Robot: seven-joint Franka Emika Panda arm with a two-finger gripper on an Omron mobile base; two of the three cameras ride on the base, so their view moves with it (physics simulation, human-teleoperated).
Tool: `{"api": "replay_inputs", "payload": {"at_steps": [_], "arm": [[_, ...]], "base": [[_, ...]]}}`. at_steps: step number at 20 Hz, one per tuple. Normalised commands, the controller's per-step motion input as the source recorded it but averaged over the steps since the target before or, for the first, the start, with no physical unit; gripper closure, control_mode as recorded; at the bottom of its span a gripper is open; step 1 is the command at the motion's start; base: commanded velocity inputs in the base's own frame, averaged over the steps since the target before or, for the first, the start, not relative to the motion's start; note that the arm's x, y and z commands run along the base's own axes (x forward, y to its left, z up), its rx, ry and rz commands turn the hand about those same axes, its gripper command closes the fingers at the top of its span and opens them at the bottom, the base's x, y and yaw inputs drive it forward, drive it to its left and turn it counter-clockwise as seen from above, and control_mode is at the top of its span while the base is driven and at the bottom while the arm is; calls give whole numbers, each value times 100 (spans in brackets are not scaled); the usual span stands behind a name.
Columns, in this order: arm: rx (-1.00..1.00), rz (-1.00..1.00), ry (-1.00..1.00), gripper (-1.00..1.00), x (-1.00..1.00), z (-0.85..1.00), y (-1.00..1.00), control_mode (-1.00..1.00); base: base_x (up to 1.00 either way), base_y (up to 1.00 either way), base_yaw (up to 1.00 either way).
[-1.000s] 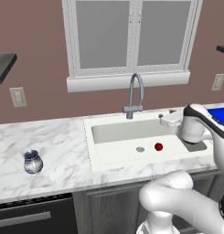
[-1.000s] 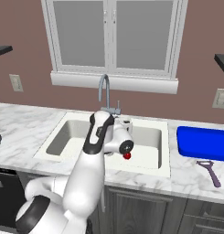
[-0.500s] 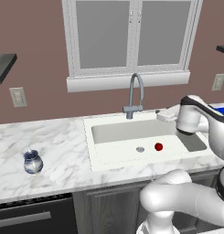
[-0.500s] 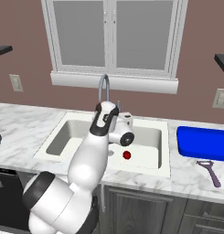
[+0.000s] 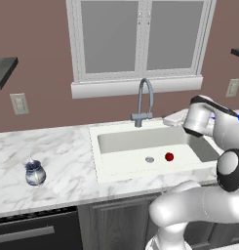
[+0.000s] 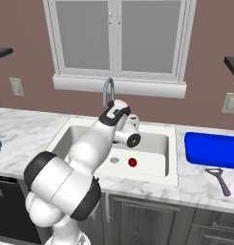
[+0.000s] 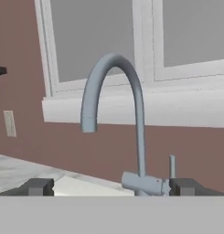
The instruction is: Pick up all produce items and place them in the sink. Turn on the sink faucet to wash them. Then turn the sink off and put them in the tray.
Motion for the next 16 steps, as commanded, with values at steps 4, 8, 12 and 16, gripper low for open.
{"api": "replay_inputs", "payload": {"at_steps": [4,8,12,16], "arm": [[0,5,0,-100,17,-7,0,-100],[0,6,-3,-100,3,-10,0,-100],[0,7,-6,-100,3,-1,0,-100],[0,6,-6,-100,8,0,0,-100]], "base": [[0,0,0],[0,0,0],[0,0,0],[0,0,0]]}}
